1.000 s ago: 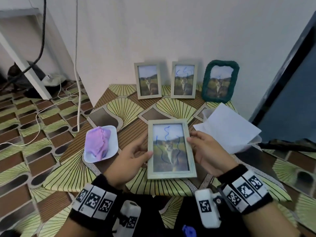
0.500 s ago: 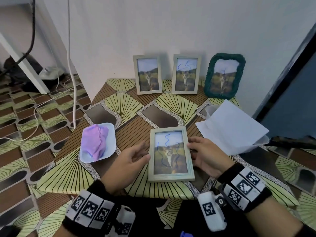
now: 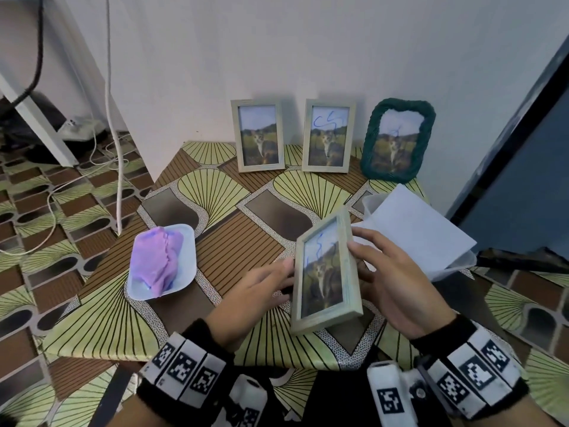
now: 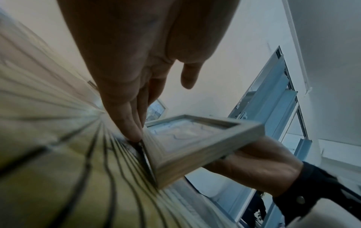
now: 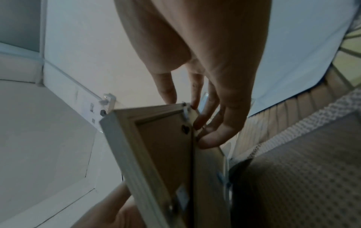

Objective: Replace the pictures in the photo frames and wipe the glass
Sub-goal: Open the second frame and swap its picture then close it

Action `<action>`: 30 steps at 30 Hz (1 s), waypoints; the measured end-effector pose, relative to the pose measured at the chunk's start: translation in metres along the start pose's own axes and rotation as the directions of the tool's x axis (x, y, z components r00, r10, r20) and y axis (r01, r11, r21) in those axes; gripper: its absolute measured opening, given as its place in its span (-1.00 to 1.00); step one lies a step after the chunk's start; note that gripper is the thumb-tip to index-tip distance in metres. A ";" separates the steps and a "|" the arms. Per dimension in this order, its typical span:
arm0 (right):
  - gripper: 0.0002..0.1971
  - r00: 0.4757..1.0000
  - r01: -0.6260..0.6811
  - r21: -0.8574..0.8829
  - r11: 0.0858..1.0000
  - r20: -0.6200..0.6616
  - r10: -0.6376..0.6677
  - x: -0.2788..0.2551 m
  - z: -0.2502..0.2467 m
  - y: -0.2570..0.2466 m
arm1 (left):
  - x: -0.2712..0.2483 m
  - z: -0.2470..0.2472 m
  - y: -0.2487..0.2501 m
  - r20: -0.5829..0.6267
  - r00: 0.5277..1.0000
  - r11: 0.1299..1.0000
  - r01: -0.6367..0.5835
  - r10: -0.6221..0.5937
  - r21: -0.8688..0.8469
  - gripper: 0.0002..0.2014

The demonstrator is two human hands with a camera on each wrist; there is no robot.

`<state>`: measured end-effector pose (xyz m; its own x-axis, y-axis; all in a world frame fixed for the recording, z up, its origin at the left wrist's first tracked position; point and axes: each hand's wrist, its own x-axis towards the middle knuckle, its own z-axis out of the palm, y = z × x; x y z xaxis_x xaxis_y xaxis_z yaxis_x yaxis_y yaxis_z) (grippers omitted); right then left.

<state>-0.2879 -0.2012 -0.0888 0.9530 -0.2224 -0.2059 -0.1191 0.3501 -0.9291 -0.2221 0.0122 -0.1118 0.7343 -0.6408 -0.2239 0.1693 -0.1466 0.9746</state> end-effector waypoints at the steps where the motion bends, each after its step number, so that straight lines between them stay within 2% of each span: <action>1: -0.74 1.000 0.024 -0.014 1.000 0.003 -0.024 0.000 0.001 0.000 | 0.002 0.003 0.000 0.006 1.000 0.999 0.005 -0.005 -0.044 -0.67; 4: -0.77 0.995 0.096 -0.108 0.990 0.030 -0.093 -0.001 0.006 0.003 | 0.007 0.009 0.003 0.001 1.000 0.991 0.020 -0.020 -0.130 -0.42; 6: -0.75 0.992 0.124 -0.218 0.968 0.057 -0.114 -0.003 0.010 0.006 | 0.006 0.009 0.008 0.009 1.000 0.993 0.004 -0.003 -0.120 -0.35; 9: -0.74 0.988 0.096 -0.305 0.948 0.147 -0.052 -0.008 0.016 0.013 | 0.002 -0.001 0.015 -0.005 0.999 0.996 -0.045 0.045 -0.083 -0.43; 12: -0.68 0.978 0.084 -0.484 0.871 0.209 0.022 -0.011 0.023 0.021 | -0.005 -0.020 0.020 -0.073 0.982 0.984 -0.179 0.176 -0.025 -0.70; 14: -0.58 0.966 0.077 -0.523 0.849 0.249 0.066 -0.011 0.028 0.025 | -0.009 -0.033 0.020 -0.087 0.975 0.979 -0.203 0.204 0.028 -0.59; 18: -0.53 0.965 0.070 -0.584 0.809 0.244 0.093 -0.008 0.029 0.028 | -0.012 -0.049 0.009 -0.149 0.977 0.983 -0.132 0.151 0.129 -0.49; 21: -0.55 0.966 0.141 -0.726 0.673 0.249 0.066 -0.006 0.027 0.028 | -0.015 -0.056 0.004 -0.115 0.979 0.957 -0.133 0.167 0.257 -0.57; 23: -0.56 0.962 0.206 -0.815 0.542 0.270 0.040 -0.005 0.026 0.027 | -0.018 -0.060 0.002 -0.087 0.975 0.898 -0.152 0.205 0.413 -0.62; 26: -0.58 0.949 0.289 -0.890 0.352 0.316 0.020 -0.003 0.026 0.021 | -0.021 -0.064 -0.004 -0.064 0.961 0.684 -0.145 0.270 0.715 -0.68; 28: -0.63 0.941 0.311 -0.885 0.346 0.338 0.019 0.000 0.026 0.016 | -0.023 -0.068 -0.006 -0.071 0.956 0.577 -0.111 0.285 0.809 -0.63; 30: -0.77 0.945 0.311 -0.847 0.431 0.326 -0.042 0.003 0.025 0.012 | -0.025 -0.075 -0.006 -0.088 0.954 0.566 -0.096 0.288 0.819 -0.55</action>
<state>-0.2800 -0.1752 -0.0928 0.9959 0.0713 -0.0551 0.0093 -0.6893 -0.7244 -0.1920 0.0858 -0.1117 0.8066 -0.5873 0.0675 -0.5129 -0.6386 0.5737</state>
